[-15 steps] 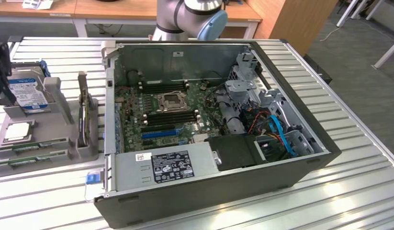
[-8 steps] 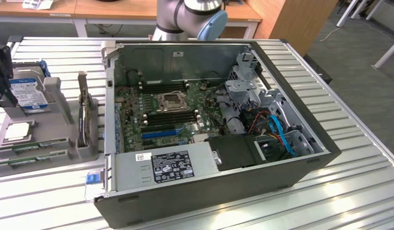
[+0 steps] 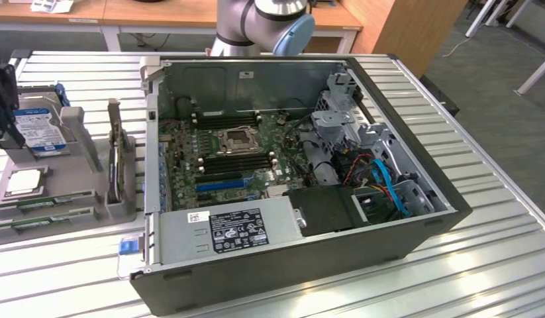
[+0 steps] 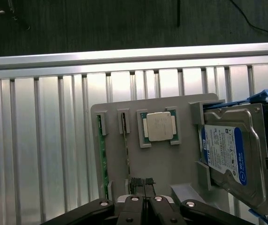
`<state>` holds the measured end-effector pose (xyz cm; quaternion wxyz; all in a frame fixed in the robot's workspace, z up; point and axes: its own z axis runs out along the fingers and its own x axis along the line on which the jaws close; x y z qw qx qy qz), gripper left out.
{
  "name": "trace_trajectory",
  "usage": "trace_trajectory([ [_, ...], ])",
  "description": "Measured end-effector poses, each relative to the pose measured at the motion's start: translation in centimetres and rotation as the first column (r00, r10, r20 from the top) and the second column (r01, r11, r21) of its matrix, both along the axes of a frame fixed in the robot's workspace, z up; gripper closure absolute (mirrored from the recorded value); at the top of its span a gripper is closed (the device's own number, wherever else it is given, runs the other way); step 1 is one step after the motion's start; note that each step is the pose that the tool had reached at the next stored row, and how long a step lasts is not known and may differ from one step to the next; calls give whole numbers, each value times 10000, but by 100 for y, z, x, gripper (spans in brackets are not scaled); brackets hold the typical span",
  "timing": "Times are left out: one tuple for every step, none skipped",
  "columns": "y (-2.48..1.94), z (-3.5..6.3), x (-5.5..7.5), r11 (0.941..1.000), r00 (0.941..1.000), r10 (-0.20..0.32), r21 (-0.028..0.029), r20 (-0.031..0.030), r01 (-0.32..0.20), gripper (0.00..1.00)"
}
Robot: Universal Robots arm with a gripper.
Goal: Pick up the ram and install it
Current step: 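Pick up the ram and move it above insertion slot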
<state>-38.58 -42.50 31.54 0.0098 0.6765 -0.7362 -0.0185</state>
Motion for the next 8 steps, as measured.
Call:
trace_trajectory([
  [0,0,0,10000,10000,0,0,0,0,89],
  [0,0,0,10000,10000,-1,0,0,1,89],
  [0,0,0,10000,10000,-1,0,0,1,89],
  [0,0,0,10000,10000,0,0,1,0,85],
  [0,0,0,10000,10000,-1,0,1,1,85],
  [0,0,0,10000,10000,0,0,0,0,79],
  [0,0,0,10000,10000,0,0,0,0,79],
  [0,0,0,10000,10000,0,0,0,0,79],
])
